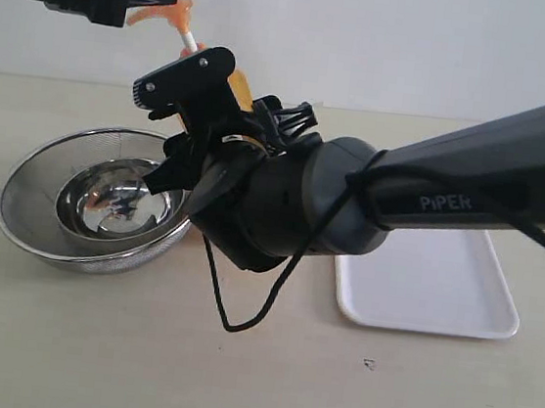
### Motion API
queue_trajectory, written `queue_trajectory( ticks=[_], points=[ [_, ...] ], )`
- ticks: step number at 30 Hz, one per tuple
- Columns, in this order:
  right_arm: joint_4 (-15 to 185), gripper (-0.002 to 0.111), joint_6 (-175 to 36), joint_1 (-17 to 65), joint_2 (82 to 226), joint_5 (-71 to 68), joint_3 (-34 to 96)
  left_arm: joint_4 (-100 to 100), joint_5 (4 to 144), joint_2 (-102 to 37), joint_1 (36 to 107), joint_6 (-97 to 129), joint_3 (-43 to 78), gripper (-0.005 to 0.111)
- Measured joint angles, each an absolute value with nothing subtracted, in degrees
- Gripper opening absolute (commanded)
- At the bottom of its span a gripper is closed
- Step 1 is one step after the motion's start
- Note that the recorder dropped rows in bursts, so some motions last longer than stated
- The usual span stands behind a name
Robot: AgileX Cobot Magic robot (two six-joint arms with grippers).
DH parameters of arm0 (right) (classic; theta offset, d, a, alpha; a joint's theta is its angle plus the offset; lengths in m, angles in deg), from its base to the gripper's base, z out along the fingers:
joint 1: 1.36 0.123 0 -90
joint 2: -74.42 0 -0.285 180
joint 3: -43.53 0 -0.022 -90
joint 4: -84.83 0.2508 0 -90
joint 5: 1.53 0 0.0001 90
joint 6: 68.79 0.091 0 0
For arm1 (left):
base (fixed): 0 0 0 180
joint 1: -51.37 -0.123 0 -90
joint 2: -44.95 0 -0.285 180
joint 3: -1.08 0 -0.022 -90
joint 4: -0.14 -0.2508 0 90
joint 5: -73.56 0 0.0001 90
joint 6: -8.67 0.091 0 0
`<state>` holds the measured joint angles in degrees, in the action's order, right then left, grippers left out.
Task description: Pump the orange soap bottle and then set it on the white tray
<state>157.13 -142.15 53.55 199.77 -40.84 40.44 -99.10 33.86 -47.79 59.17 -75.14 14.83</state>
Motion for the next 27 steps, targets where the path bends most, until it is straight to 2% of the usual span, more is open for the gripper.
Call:
queue_trajectory(
  ticks=[27],
  points=[
    [157.1, 0.000, -142.1, 53.5, 199.8, -40.8, 40.4, -98.7, 36.0, -50.5, 59.3, -73.5, 13.7, 0.005]
  ],
)
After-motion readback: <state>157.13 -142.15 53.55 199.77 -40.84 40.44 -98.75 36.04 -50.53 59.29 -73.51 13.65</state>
